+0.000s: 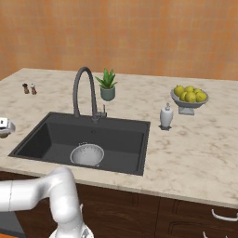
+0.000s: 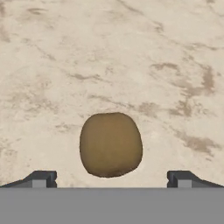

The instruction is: Put the colander in the sink, put the kiwi in the colander, and turn on the sink faucet and pour water over the colander.

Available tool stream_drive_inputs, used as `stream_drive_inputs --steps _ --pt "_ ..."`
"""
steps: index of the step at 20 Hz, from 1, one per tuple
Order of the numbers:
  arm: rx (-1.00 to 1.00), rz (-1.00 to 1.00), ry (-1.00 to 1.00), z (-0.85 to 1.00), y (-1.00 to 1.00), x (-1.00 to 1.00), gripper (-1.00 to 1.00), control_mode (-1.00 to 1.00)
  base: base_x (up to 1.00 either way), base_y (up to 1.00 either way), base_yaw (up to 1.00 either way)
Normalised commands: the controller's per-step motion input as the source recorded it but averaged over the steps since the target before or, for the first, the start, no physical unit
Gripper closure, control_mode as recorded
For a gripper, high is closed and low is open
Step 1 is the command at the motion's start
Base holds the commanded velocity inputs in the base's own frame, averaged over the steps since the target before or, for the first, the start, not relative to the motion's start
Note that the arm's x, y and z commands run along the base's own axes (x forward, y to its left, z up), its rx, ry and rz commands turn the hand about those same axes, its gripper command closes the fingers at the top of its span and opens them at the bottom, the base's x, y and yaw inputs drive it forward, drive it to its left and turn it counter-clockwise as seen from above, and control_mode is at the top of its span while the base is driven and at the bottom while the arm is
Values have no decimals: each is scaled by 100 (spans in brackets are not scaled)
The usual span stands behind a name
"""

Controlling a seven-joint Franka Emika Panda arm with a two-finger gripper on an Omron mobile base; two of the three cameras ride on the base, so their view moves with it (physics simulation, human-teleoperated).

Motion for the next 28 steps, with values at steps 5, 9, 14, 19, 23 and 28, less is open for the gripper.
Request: stream_drive_inputs --steps 5,9,14,19,23,28 --pt "0 -4 4 -26 19 33 -100 -100 0 0 0" --pt "0 -5 4 -30 3 18 -100 -100 0 0 0" --pt "0 -6 6 -35 4 16 100 -100 0 0 0" --pt "0 -9 8 -20 -3 -14 100 -100 0 0 0" --pt "0 -8 -9 3 -36 -60 100 -100 0 0 0" --pt "0 -16 -27 20 -66 -39 100 -100 0 0 0"
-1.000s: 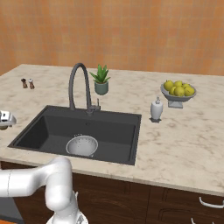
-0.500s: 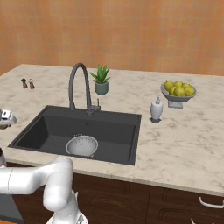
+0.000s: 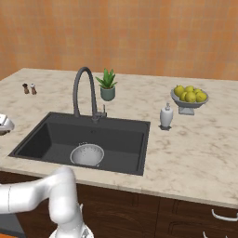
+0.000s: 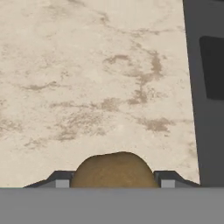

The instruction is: Put the colander in the sink, put the kiwi in the colander, and turn on the sink faucet and pour water over the colander.

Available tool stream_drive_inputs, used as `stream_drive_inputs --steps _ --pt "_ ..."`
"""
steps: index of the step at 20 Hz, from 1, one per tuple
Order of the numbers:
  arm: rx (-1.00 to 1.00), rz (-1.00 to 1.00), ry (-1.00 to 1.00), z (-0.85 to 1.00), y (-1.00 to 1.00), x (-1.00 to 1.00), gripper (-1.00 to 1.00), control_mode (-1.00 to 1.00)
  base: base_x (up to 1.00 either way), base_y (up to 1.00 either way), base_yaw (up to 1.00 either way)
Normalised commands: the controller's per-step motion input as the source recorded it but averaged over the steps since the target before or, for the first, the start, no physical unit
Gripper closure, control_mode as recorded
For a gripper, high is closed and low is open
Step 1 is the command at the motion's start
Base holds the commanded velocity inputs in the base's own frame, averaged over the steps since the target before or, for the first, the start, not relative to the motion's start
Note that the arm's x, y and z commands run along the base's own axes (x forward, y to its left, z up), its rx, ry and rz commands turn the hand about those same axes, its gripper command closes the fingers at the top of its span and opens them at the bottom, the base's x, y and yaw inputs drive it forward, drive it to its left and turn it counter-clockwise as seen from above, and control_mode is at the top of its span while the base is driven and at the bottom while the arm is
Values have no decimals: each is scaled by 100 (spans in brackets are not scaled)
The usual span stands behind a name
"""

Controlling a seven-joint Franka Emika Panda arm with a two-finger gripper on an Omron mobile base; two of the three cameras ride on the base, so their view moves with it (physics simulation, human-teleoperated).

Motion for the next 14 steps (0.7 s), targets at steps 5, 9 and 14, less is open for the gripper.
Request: stream_drive_inputs --steps 5,9,14 --pt "0 -19 -12 27 -91 -34 100 -100 0 0 0" --pt "0 -16 -3 26 -100 -33 100 -100 0 0 0" --pt "0 -16 0 28 -100 -21 100 -100 0 0 0"
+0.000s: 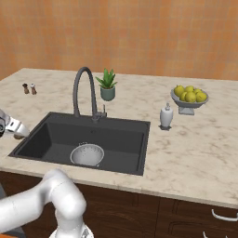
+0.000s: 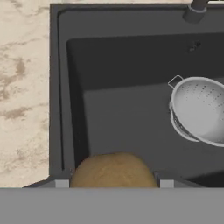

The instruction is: Put the colander in the sink, put the kiwi in the colander, and turn on the sink faucet and pour water over the colander.

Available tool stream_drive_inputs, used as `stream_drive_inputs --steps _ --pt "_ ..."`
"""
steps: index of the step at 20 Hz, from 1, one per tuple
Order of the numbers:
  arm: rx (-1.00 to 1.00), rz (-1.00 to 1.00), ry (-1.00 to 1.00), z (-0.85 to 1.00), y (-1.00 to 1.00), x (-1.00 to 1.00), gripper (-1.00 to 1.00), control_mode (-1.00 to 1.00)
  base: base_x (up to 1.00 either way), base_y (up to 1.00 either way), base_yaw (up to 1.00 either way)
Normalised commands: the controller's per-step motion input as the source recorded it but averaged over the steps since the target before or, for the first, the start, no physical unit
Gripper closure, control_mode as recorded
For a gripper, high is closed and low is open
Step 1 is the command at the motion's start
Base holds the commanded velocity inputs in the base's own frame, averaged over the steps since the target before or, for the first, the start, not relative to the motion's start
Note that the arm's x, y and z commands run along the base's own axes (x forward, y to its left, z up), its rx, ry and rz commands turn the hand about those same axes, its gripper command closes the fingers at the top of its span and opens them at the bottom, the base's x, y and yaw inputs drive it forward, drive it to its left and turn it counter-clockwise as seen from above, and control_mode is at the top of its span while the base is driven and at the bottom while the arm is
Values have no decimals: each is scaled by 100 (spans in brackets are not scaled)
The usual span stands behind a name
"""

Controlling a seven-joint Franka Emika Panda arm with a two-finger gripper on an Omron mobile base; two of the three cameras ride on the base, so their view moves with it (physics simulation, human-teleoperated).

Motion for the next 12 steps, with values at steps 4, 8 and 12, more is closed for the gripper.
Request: stream_drive_inputs --steps 4,8,12 --pt "0 -16 0 23 -100 -8 100 -100 0 0 0" --pt "0 -12 0 8 -97 0 100 -100 0 0 0" --pt "0 -9 0 1 -93 0 100 -100 0 0 0"
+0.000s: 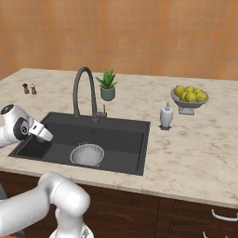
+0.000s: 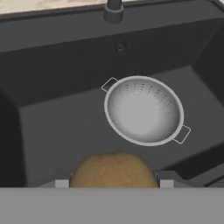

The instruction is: Put the colander in the sink, put the kiwi in the colander, and turn on the sink faucet and pour water over the colander.

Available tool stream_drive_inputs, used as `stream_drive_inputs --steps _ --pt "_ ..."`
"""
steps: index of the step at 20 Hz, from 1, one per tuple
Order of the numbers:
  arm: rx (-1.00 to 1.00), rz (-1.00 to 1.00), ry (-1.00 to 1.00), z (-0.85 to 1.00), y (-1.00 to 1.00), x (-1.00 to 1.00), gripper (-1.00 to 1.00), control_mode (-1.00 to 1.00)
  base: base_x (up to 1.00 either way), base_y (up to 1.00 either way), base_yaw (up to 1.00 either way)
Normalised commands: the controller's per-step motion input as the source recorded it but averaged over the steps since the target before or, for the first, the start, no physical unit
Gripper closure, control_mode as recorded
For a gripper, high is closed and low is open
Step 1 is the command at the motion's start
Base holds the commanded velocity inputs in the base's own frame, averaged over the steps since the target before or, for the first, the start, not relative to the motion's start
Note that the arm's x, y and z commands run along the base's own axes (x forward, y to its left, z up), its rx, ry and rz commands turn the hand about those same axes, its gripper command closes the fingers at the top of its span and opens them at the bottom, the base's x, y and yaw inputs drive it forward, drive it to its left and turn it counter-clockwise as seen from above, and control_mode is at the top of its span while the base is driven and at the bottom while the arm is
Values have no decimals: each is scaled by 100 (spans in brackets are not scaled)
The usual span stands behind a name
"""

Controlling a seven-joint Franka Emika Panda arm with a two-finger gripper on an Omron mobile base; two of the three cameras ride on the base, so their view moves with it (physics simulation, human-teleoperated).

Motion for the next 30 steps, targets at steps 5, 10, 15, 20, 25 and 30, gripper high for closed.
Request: stream_drive_inputs --steps 5,10,15,20,25,30 --pt "0 -6 0 0 -95 0 100 -100 0 0 0" --pt "3 -1 0 0 -93 0 100 -100 0 0 0" --pt "6 0 0 -1 -74 0 100 -100 0 0 0" --pt "7 3 2 -4 -44 0 100 -100 0 0 0" --pt "1 6 2 -23 -2 5 100 -100 0 0 0" --pt "0 7 0 -28 0 15 100 -100 0 0 0"
